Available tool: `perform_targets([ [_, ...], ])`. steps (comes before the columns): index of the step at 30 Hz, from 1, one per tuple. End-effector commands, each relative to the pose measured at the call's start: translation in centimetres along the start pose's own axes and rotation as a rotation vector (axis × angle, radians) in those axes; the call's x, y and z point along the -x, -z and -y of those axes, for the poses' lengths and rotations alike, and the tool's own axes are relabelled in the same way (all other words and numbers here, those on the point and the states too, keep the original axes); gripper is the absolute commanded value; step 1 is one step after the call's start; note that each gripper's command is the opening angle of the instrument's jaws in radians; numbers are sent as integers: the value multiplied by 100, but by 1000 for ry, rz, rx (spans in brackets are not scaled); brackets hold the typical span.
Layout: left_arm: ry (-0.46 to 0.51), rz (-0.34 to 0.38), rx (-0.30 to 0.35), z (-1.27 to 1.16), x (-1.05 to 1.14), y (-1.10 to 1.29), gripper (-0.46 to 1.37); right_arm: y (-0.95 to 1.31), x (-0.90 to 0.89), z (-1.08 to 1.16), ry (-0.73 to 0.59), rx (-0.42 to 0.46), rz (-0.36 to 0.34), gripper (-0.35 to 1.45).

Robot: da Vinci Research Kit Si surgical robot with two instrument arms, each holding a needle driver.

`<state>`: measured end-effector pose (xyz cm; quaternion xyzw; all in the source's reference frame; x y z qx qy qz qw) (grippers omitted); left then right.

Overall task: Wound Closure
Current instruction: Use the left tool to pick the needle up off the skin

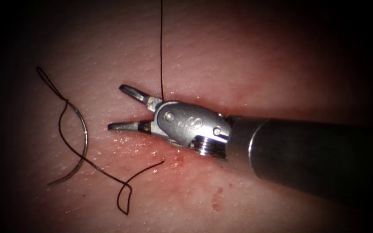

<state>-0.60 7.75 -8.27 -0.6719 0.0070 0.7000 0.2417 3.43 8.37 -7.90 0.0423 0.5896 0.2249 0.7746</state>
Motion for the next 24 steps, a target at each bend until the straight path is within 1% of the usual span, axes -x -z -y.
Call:
perform_targets([
  [1, 0, -1, 10, 0, 0, -1, -35, 0, -1, 0, 0, -13, 0, 138],
  [4, -6, -1, 10, 1, 0, -1, -35, 1, -2, -1, -2, -12, 0, 141],
  [7, 0, -1, 8, 0, 0, -2, -26, 1, -2, -1, -2, -13, 0, 142],
  [12, 9, -7, 7, -6, 5, -5, -19, 5, -2, -3, -4, -14, 1, 143],
  [15, 8, 5, 9, -10, 10, -8, -18, 7, -1, -7, -9, -13, 2, 143],
  [16, 8, 23, 15, -13, 13, -11, -18, 9, -1, -10, -11, -12, 3, 143],
  [17, 9, 33, 18, -16, 16, -13, -11, 10, -1, -12, -14, -11, 5, 143],
  [21, 25, 32, 22, -23, 25, -19, -7, 14, -1, -18, -22, -9, 7, 144],
  [23, 43, 53, 29, -30, 34, -24, -2, 18, -3, -21, -15, -10, 7, 144],
  [24, 42, 58, 31, -31, 35, -24, -1, 19, -3, -21, -15, -11, 7, 143],
])
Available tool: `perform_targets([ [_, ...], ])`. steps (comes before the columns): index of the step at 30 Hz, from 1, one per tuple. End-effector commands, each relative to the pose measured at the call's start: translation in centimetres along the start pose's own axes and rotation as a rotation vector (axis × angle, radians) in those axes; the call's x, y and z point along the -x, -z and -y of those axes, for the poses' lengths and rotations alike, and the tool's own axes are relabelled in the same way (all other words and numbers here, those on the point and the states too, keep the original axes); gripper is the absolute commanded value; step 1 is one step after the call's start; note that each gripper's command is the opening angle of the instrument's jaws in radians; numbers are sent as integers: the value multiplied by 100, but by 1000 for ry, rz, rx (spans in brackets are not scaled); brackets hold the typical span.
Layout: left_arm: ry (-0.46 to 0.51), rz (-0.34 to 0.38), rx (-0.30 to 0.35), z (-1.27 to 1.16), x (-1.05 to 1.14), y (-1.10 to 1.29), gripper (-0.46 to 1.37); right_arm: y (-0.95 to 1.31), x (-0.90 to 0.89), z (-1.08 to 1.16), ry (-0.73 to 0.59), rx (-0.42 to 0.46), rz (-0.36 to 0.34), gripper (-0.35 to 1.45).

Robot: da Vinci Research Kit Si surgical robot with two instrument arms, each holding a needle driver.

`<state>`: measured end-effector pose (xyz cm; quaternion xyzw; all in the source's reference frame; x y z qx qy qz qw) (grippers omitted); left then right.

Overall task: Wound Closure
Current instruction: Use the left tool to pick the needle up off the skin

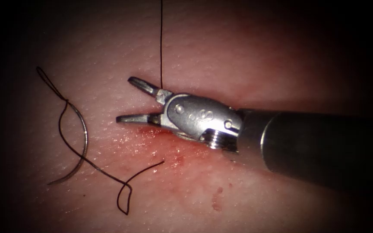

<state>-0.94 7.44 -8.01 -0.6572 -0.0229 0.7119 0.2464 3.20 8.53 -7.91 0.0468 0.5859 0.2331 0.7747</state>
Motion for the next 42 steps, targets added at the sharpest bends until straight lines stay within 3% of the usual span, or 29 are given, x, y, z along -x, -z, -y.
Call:
perform_targets([
  [1, 4, 21, 5, -2, 2, -1, -1, 1, 0, 0, 9, -16, 0, 143],
  [5, 53, 97, 16, -12, 14, -5, 13, 8, -2, -5, 15, -21, -1, 143],
  [9, 120, 268, 13, -25, 32, -8, 41, 16, -2, -12, 18, -16, 4, 143],
  [12, 146, 363, 10, -34, 49, -10, 52, 24, -3, -19, 22, -9, 10, 143],
  [17, 183, 426, -10, -48, 72, -20, 41, 36, -6, -28, 32, 10, 10, 142],
  [21, 205, 487, -16, -56, 84, -36, 52, 41, -8, -30, 31, 23, 9, 142],
  [23, 205, 492, -17, -57, 84, -40, 52, 42, -8, -30, 31, 22, 9, 142],
  [27, 202, 498, -12, -57, 86, -52, 72, 42, -8, -29, 32, 27, 8, 142],
  [31, 222, 502, -21, -55, 91, -62, 75, 42, -8, -28, 34, 28, 8, 142],
  [35, 237, 497, -82, -47, 93, -66, 75, 42, -9, -26, 35, 29, 8, 141],
  [42, 250, 496, -175, -10, 97, -69, 73, 43, -10, -24, 36, 29, 8, 142],
])
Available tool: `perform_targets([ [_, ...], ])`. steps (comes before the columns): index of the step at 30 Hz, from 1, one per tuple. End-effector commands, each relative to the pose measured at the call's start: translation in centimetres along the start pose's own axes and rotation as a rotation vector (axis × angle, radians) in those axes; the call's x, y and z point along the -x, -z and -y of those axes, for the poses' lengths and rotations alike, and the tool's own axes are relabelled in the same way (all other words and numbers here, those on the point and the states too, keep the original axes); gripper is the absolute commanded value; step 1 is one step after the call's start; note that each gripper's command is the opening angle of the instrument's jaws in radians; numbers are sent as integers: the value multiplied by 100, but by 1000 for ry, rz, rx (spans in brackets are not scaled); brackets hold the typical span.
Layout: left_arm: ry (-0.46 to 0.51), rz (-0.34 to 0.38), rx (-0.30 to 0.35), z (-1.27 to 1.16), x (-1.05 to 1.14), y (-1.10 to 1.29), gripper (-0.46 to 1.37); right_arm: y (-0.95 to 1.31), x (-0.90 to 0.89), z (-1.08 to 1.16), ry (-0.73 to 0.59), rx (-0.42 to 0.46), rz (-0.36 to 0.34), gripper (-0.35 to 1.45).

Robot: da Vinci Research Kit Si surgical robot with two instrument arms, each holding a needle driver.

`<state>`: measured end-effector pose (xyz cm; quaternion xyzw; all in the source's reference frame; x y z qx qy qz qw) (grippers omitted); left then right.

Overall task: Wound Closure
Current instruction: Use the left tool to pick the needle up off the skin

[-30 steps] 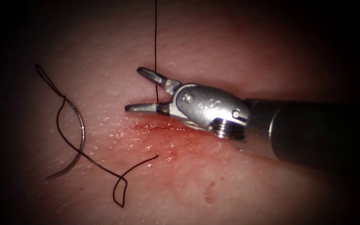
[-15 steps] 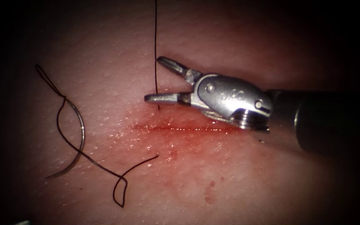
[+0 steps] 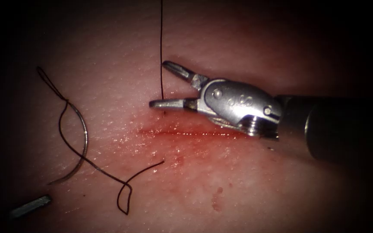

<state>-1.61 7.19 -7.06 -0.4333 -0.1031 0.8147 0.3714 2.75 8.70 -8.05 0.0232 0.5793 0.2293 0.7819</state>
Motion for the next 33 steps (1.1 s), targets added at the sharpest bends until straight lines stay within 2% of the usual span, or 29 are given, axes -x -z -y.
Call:
perform_targets([
  [1, 12, 0, -11, 3, 0, -1, 73, 0, 0, 0, 0, -7, 0, 142],
  [11, 91, 3, -45, 39, -9, -25, 76, 1, 3, 2, 4, -6, 0, 141],
  [14, 112, 53, -44, 44, -7, -34, 72, 1, 3, 2, 4, -5, -3, 141],
  [18, 126, 172, -49, 51, 5, -47, 75, 3, 2, 2, 4, -7, 0, 141],
  [23, 137, 198, -61, 59, 11, -59, 74, 5, 1, 4, 5, -5, 8, 141],
  [27, 140, 247, -61, 67, 15, -74, 73, 6, 1, 6, 7, 0, 13, 142],
  [33, 166, 266, -52, 71, 27, -97, 75, 6, 2, 10, 13, -2, 18, 142],
])
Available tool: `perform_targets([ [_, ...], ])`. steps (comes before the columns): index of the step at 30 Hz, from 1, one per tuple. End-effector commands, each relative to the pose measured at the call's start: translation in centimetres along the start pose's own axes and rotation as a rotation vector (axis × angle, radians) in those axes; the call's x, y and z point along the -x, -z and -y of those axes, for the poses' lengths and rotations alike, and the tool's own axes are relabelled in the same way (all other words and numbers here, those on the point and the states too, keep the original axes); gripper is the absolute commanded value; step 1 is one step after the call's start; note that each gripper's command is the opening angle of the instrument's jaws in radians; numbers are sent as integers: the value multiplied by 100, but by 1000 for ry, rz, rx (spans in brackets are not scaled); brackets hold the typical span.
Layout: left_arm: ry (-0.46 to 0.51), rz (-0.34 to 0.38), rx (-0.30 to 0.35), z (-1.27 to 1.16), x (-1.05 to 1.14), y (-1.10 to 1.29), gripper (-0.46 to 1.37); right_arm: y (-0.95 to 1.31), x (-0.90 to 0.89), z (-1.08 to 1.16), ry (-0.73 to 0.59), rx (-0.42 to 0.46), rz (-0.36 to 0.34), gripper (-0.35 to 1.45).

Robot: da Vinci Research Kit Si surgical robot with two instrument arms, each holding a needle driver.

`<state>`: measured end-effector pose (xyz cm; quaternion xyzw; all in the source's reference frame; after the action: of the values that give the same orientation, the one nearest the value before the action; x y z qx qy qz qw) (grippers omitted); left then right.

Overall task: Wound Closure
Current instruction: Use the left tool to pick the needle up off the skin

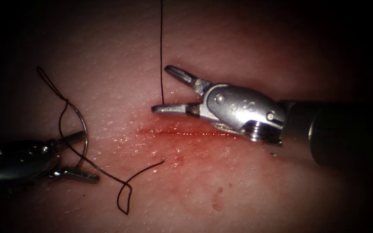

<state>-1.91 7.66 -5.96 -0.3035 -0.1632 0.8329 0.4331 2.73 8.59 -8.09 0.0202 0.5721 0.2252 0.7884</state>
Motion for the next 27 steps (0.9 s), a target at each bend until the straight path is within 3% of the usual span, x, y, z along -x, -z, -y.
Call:
perform_targets([
  [1, 6, 25, -1, 0, 3, -4, 75, 0, 1, 1, 1, -6, 0, 142],
  [9, 30, 27, 2, 8, 19, -5, 73, 5, 0, 4, 5, -7, 3, 141],
  [17, 29, 21, -1, 8, 10, 8, 69, 5, 0, 5, 6, -5, 4, 141],
  [27, 19, 46, -42, 25, 29, -6, 71, 7, -1, 9, 12, -12, 16, 142],
])
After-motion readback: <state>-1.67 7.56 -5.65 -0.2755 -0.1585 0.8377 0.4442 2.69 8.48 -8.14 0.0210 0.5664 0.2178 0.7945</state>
